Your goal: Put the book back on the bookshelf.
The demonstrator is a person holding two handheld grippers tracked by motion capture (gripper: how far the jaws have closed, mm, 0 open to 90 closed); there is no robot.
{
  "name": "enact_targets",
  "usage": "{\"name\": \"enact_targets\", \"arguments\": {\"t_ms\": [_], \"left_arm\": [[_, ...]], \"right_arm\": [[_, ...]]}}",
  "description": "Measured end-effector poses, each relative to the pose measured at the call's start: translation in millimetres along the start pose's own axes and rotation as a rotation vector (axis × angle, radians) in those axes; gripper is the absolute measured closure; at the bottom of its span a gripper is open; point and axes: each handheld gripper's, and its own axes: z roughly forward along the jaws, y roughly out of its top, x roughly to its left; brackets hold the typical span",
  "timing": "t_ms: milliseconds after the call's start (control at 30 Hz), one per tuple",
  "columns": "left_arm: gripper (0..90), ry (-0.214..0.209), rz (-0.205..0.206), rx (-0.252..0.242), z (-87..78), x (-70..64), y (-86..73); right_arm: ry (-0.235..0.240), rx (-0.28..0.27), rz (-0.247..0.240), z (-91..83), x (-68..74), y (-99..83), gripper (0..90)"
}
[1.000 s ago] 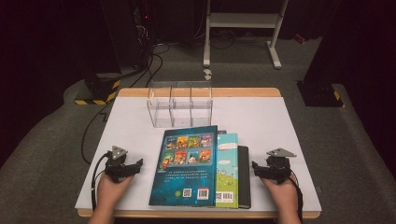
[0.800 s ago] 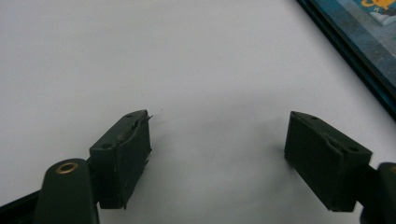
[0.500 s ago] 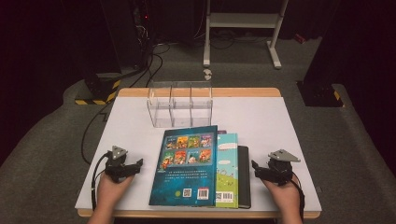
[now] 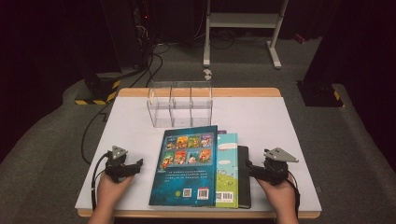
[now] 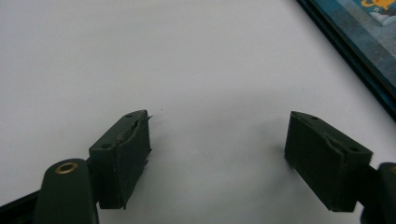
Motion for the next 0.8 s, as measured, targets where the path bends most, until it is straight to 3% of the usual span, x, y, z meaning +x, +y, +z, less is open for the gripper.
{"name": "enact_targets", "arguments": {"t_ms": [633, 800], "left_arm": [[19.3, -0.012, 0.000, 0.007, 0.3, 0.4, 0.5], [17.1, -0.003, 0.007, 0.059, 2.4, -1.8, 7.5]], "right_arm": [[0.083, -0.061, -0.030, -4.4, 27.8, 25.7, 18.0], [0.118, -0.090, -0.034, -2.0, 37.2, 39.5, 17.7]]}}
